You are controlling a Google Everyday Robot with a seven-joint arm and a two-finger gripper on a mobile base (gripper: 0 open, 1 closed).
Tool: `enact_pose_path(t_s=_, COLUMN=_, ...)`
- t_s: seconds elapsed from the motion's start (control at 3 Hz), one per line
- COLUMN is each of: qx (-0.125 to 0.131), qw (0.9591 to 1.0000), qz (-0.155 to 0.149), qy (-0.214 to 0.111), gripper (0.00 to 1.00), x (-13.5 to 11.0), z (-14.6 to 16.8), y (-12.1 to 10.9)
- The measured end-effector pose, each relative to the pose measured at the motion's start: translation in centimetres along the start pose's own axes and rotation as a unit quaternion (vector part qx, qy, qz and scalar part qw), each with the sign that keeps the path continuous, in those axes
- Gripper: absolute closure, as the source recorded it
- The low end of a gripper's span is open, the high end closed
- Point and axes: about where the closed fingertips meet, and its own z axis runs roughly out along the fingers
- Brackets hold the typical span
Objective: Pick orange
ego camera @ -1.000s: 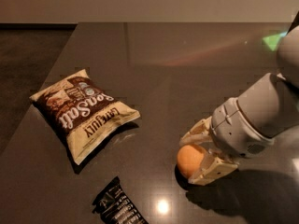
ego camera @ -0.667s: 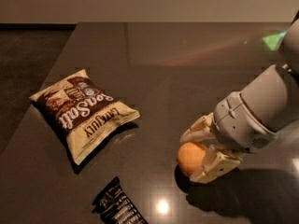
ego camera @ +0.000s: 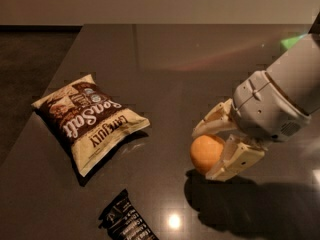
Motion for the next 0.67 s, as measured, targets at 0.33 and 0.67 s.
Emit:
enact_pose_path(t_s=0.33, qx=0.006, qw=0.9994, qz=-0.03, qy=-0.017, gripper=1.0, x=-1.88, z=-3.49, y=-1.54)
enact_pose_path(t_s=0.67, qx=0.006, qw=0.9994, qz=-0.03, qy=-0.017, gripper=1.0, x=-1.88, z=-3.49, y=-1.54)
